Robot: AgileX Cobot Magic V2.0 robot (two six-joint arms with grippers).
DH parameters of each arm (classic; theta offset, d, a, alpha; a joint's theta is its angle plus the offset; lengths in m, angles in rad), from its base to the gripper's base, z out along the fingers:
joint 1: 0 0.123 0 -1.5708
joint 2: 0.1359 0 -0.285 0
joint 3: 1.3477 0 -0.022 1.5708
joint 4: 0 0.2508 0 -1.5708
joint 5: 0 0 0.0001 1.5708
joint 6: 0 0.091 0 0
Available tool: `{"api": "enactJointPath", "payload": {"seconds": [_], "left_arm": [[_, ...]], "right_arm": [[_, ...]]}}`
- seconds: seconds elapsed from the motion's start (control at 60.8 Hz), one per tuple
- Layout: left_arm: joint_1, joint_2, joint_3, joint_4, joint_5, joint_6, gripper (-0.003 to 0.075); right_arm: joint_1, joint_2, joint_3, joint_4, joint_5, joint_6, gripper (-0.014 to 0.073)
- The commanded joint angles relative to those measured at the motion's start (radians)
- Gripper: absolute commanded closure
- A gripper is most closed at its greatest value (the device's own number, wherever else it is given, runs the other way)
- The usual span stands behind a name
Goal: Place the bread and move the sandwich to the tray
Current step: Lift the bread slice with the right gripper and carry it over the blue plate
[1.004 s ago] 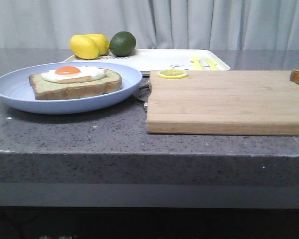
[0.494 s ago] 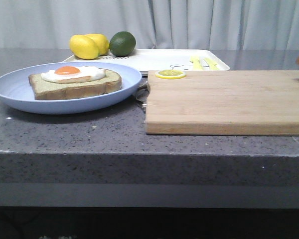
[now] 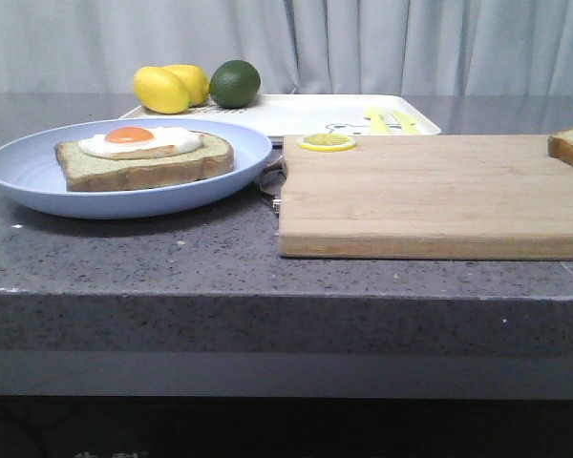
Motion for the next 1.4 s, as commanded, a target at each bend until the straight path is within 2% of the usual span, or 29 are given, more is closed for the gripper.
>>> {"api": "enactJointPath", "payload": {"seconds": [0.0,0.247,0.395,0.494,0.658,0.79,0.921,1.135,1.382], "left_arm": [[0.003,-0.002,-0.036,-0.010,-0.086,-0.009,0.0082],[0.003,-0.002,-0.036,-0.010,-0.086,-0.009,0.0082],[0.003,-0.002,-0.036,-0.010,-0.084,-0.009,0.0082],[0.003,-0.002,-0.036,-0.010,-0.084,-0.009,0.0082],[0.003,-0.002,-0.036,-0.010,-0.082,-0.009,0.0082],[0.003,-0.002,-0.036,-0.010,-0.082,-0.009,0.0082],[0.003,-0.002,-0.036,-0.010,-0.082,-0.009,0.0082],[0.003,-0.002,-0.036,-0.010,-0.082,-0.009,0.0082],[0.003,-0.002,-0.036,-0.010,-0.082,-0.009,0.0082]], "right_arm": [[0.003,-0.105,-0.024,0.096,0.115,0.031,0.0662],[0.007,-0.197,-0.017,0.343,0.115,0.038,0.0662],[0.066,-0.210,0.020,0.450,0.115,0.038,0.0662],[0.157,-0.207,0.058,0.509,0.094,0.038,0.0662],[0.373,-0.206,0.129,0.617,-0.061,0.037,0.0662],[0.533,-0.182,0.122,0.633,-0.157,0.035,0.0662],[0.643,-0.118,0.114,0.695,-0.208,0.035,0.0662],[0.758,0.053,-0.013,0.784,-0.269,0.034,0.0662],[0.783,0.231,-0.263,0.791,-0.224,0.042,0.0652]]}}
